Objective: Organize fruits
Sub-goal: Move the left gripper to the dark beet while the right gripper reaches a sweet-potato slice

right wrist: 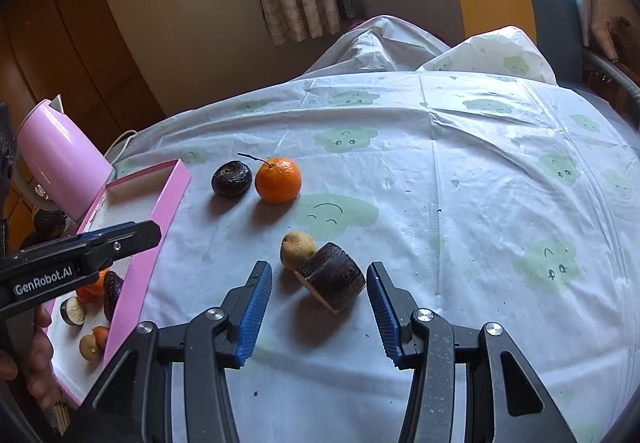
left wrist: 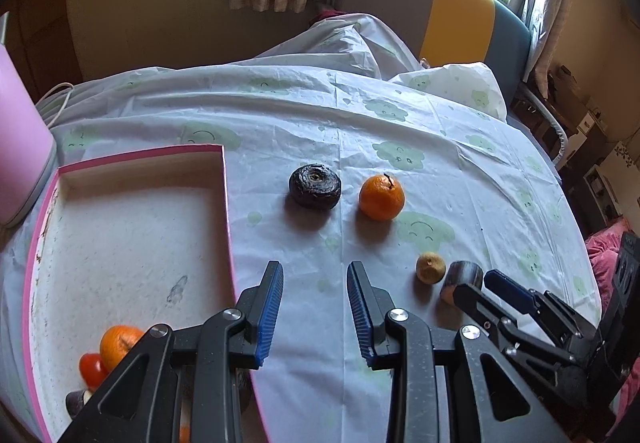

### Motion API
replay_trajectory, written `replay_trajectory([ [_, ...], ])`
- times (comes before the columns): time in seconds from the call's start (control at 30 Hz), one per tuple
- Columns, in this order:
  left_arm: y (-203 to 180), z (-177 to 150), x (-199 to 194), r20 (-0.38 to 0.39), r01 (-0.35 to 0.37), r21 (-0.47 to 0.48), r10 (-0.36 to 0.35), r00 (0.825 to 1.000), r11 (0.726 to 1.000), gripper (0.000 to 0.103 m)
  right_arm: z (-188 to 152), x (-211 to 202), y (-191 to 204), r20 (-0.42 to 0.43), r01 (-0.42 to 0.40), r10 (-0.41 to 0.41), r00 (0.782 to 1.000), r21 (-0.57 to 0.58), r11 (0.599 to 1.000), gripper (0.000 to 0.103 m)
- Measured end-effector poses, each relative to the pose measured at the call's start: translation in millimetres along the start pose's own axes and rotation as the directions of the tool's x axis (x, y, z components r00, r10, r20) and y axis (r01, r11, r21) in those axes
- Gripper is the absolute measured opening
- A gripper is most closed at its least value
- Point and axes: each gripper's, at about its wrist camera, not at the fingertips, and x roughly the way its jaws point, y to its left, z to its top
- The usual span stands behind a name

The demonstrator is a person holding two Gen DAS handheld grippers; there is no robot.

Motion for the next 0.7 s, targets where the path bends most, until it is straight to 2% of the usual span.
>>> replay_trajectory([
  [0.2, 3, 17, 20, -0.028, 0.013, -0.041, -0.014, 1.000, 0.999, 0.033, -1, 9, -3, -0.012, -0.009, 0.009, 1.000, -0.010, 1.000, 0.050],
  [0.23, 2, 20, 23, -0.029, 0.008, -0.039, -0.009, 1.000, 0.999, 0.033, -1, 10, -3, -0.010, -0.006, 0.006, 1.000, -0.019, 1.000, 0.049],
  [0.27, 1, 23, 27, -0.032, 0.003, -0.037, -0.004, 0.999, 0.999, 0.033, -2, 11, -3, -0.010, -0.005, 0.005, 1.000, -0.031, 0.999, 0.041],
  [0.33, 1, 28, 33, -0.032, 0.000, -0.040, -0.001, 0.999, 0.999, 0.034, -3, 11, -2, -0.001, -0.004, 0.004, 1.000, -0.055, 0.999, 0.041],
  [0.5, -4, 41, 50, -0.045, 0.000, -0.032, -0.002, 0.999, 0.999, 0.043, -3, 12, -1, 0.005, -0.008, 0.008, 1.000, -0.071, 0.997, 0.041],
  [0.57, -6, 46, 57, -0.049, -0.016, -0.030, 0.015, 0.999, 0.999, 0.051, -3, 12, -2, 0.005, -0.016, 0.016, 1.000, -0.066, 0.998, 0.041],
  [0.7, -11, 52, 68, -0.050, -0.040, -0.003, 0.040, 0.998, 0.999, 0.051, -2, 13, -6, 0.003, -0.036, 0.036, 0.999, -0.046, 0.998, 0.041],
])
